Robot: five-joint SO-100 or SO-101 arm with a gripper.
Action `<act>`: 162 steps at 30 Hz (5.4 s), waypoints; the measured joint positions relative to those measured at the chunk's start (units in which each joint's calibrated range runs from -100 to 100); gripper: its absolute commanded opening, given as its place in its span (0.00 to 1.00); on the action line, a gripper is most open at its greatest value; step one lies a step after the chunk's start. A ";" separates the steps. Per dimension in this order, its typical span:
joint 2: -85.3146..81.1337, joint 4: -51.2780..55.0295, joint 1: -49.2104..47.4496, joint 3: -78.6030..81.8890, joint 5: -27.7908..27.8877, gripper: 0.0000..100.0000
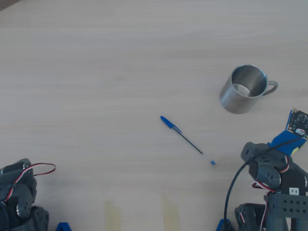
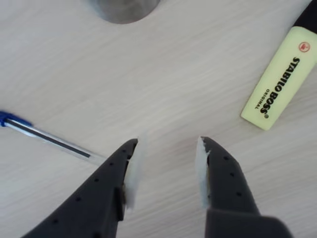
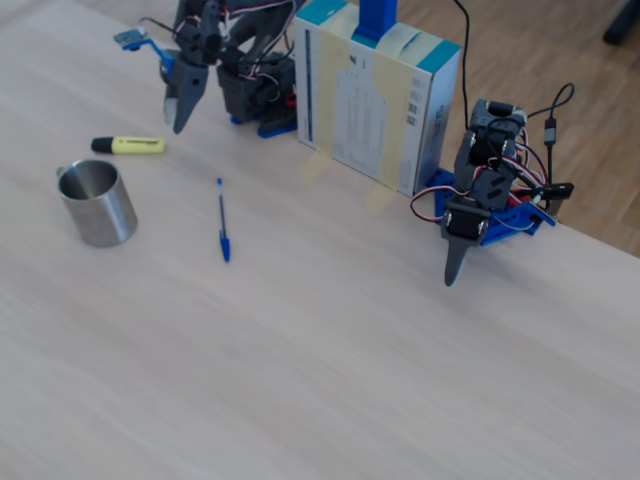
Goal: Grab the yellow pen and put it in the silver cup.
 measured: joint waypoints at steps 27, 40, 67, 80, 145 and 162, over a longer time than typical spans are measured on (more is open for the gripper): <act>26.18 0.00 14.13 -22.27 -1.23 0.27; 37.02 -5.63 14.05 -24.80 -1.23 0.27; 46.44 -11.94 20.74 -30.03 -1.23 0.27; 49.60 -11.94 21.91 -29.04 -1.23 0.27; 65.03 -19.76 21.99 -25.25 -1.23 0.11; 65.03 -19.76 21.99 -25.25 -1.23 0.02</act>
